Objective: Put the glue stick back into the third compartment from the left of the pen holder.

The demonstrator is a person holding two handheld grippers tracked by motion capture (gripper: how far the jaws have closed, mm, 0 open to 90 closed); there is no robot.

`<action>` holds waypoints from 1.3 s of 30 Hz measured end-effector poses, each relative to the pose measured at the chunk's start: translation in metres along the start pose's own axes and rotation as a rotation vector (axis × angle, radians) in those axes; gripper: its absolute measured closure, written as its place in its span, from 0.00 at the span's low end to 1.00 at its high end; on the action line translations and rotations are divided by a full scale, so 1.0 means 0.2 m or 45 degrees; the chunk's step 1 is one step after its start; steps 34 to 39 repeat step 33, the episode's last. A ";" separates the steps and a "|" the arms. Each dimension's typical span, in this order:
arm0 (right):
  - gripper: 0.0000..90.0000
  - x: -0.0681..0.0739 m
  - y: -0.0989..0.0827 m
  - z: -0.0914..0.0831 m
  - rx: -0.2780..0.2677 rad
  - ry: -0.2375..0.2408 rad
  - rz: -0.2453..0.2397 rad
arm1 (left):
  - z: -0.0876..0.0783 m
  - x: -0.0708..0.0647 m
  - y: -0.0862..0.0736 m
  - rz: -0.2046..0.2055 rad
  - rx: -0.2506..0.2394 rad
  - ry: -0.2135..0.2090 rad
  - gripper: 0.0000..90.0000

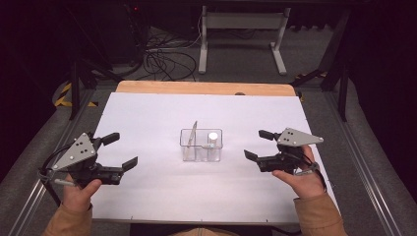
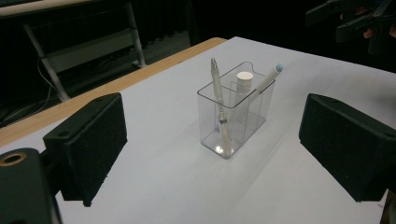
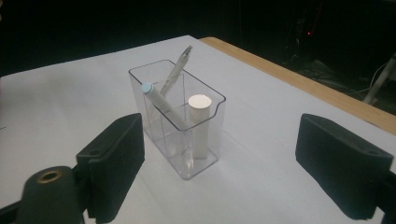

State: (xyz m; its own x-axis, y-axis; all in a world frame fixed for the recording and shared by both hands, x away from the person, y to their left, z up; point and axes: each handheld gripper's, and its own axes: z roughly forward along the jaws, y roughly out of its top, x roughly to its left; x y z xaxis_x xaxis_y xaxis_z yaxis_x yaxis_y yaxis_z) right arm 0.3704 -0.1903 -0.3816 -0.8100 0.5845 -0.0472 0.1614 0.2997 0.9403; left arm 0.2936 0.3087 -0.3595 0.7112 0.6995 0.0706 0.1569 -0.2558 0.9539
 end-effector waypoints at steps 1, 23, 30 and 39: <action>0.18 0.00 -0.01 0.00 -0.001 0.002 0.014 | 0.00 0.00 0.00 -0.002 -0.001 -0.001 0.09; 0.17 -0.08 -0.19 0.00 0.056 -0.011 0.096 | 0.01 -0.01 -0.05 -0.006 -0.035 0.010 0.09; 0.17 -0.07 -0.19 0.01 0.066 -0.006 0.084 | -0.01 0.00 -0.07 -0.010 -0.071 -0.013 0.09; 0.17 -0.07 -0.19 0.00 0.060 -0.004 0.087 | -0.01 -0.01 -0.08 -0.006 -0.075 -0.019 0.09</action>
